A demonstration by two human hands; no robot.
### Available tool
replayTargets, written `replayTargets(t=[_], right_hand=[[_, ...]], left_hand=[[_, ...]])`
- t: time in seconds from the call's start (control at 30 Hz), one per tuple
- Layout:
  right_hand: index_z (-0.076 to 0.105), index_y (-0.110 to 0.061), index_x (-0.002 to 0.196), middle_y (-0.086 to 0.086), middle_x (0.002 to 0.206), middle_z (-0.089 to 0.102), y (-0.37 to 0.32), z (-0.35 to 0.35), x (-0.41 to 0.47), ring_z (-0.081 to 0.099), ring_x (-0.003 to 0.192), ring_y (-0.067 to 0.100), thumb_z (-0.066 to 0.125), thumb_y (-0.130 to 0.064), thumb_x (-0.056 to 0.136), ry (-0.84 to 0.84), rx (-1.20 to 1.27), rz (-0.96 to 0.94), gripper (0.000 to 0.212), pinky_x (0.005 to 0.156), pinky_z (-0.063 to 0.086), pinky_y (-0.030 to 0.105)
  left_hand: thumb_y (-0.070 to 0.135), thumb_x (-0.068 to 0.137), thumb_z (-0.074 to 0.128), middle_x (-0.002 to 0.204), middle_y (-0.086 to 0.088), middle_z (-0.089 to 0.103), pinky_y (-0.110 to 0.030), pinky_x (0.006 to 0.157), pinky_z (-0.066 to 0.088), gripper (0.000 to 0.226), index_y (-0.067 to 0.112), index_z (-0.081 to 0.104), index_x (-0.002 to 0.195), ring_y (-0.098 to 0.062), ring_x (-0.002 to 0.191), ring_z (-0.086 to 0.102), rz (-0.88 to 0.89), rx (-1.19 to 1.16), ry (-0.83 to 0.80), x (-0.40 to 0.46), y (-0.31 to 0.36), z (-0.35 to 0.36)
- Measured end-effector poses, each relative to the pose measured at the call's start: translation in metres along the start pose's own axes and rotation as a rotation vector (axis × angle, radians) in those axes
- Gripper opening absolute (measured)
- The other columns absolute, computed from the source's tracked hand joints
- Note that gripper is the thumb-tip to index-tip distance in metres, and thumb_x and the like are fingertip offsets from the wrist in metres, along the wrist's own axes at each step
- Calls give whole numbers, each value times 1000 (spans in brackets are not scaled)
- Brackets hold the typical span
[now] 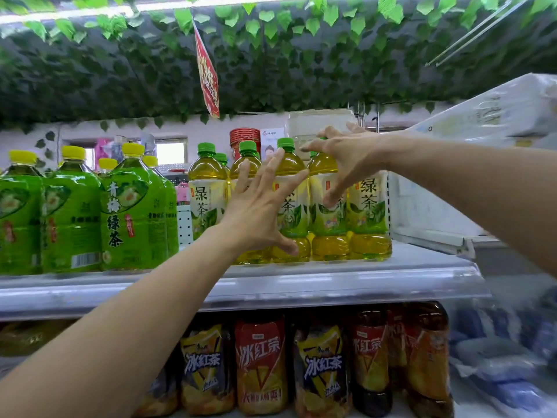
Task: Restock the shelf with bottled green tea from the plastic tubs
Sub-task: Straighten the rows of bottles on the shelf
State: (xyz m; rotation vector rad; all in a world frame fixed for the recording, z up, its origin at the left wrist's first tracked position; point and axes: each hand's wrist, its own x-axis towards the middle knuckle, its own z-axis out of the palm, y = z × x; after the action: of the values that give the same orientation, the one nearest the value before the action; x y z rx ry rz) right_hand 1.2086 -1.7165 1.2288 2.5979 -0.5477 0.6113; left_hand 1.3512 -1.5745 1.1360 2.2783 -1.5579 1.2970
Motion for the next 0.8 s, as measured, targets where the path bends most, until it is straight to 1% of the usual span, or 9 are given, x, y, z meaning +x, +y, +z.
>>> replayTargets(t=[0.07,0.13,0.37,0.5,0.57,0.67,0.7,0.73,0.8], right_hand=[[24,-34,153,7,144,30,-2,3,0,33,135,36,86,-62,54,17,0,-5,121,110,35,53],[30,-26,151,7,136,34,-4,6,0,42,125,31,88,-59,54,53,8,-16,118,101,44,46],[35,-23,147,8,131,34,-9,8,5,47,119,33,87,-64,50,43,-27,-10,117,98,48,47],[29,-24,150,10,141,29,-10,10,3,44,125,37,86,-64,54,36,-41,13,119,100,47,49],[23,-24,153,12,147,24,-12,11,0,38,132,39,85,-61,59,41,-54,15,119,105,42,49],[16,-26,156,13,152,20,-13,11,-5,25,140,38,82,-61,63,60,-67,27,119,112,32,51],[14,-26,157,13,154,19,-13,11,-6,20,142,37,82,-62,63,80,-52,28,121,114,27,52],[12,-25,157,13,155,19,-13,10,-7,17,144,38,81,-63,62,109,-3,24,124,116,22,53],[5,-26,158,12,157,19,-19,8,-7,14,146,39,81,-66,58,182,153,0,132,119,17,55]], left_hand=[[80,59,73,161,-7,-33,-54,120,-18,134,44,-13,155,-29,150,-28,2,5,5,1,1,1],[81,59,72,162,-8,-30,-53,121,-18,133,43,-11,156,-30,151,-27,1,37,19,3,2,2],[82,58,71,165,-11,-22,-49,122,-16,134,39,-9,157,-31,152,-22,-13,78,45,6,3,7],[81,60,71,166,-9,-20,-49,122,-16,133,38,-8,158,-29,153,-21,-2,32,69,5,4,6],[79,61,73,167,-9,-10,-48,124,-12,130,34,0,159,-28,154,-13,-55,-108,197,-1,-1,4],[70,64,79,166,-11,6,-45,125,7,123,27,13,159,-28,153,3,-310,-418,486,-20,-19,8],[68,64,81,165,-11,5,-45,124,10,125,26,11,159,-27,153,5,-408,-538,524,-28,-26,12],[65,62,82,166,-10,3,-45,125,11,130,25,7,160,-26,153,4,-496,-656,517,-36,-34,16],[59,55,85,166,-7,1,-51,124,14,140,26,-3,160,-26,153,7,-628,-868,421,-51,-48,24]])
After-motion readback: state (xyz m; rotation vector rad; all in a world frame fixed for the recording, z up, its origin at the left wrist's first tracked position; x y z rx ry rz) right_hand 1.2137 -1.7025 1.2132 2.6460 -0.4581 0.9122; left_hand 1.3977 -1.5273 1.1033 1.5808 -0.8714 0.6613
